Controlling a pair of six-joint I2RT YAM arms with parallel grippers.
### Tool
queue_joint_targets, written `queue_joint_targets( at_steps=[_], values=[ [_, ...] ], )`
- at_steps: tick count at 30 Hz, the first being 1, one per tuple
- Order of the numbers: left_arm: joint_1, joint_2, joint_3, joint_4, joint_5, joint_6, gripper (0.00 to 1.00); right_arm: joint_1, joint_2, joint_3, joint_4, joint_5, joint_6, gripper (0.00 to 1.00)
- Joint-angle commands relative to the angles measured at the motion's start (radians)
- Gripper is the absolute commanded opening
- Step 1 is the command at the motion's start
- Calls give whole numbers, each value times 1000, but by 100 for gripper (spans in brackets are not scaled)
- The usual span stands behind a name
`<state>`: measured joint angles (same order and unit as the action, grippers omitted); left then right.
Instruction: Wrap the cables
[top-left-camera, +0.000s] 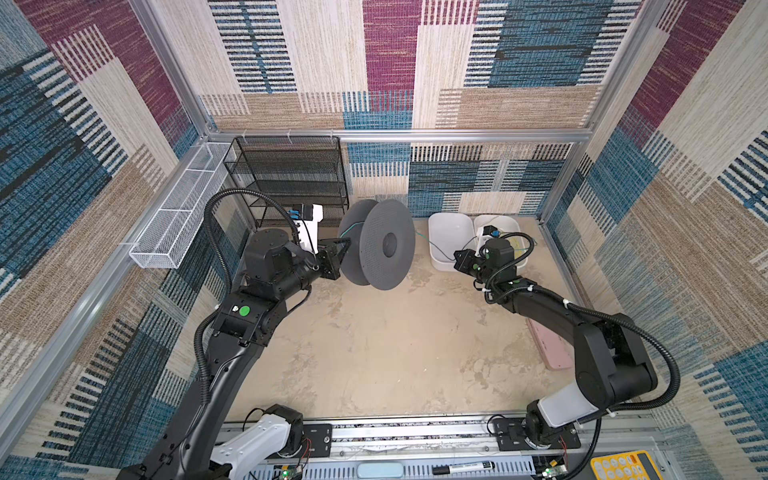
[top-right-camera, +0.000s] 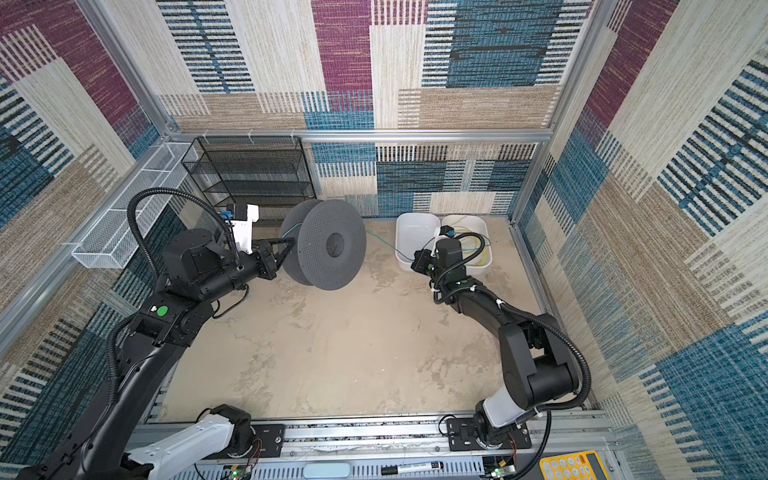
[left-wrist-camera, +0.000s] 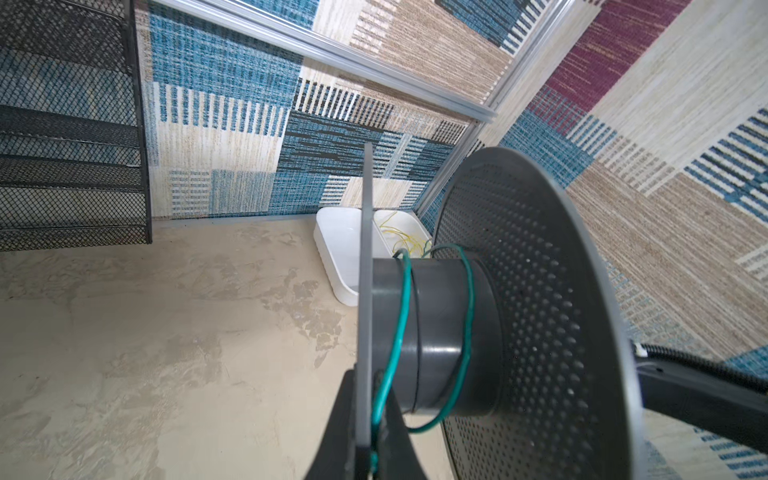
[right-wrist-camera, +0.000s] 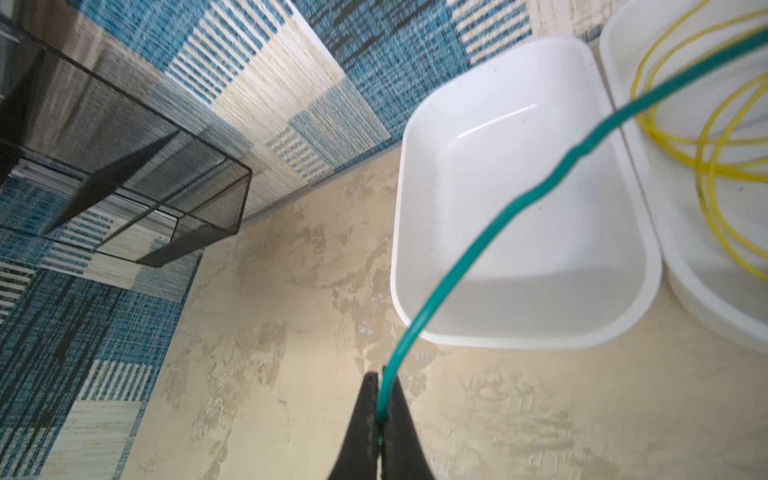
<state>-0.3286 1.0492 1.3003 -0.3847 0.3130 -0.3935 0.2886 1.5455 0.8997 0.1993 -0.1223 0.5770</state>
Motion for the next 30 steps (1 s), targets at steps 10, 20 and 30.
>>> queue_joint_targets(
  at_steps=[10,20,30],
  values=[
    [16,67,1,260,-222,-180,0,168,-115,-149,16,229,-7,0],
    [14,104,-88,380,-414,-350,0,336,-197,-174,-36,395,7,0],
    [8,110,-162,435,-598,-535,0,550,-275,-150,-117,633,1,0]
  ],
)
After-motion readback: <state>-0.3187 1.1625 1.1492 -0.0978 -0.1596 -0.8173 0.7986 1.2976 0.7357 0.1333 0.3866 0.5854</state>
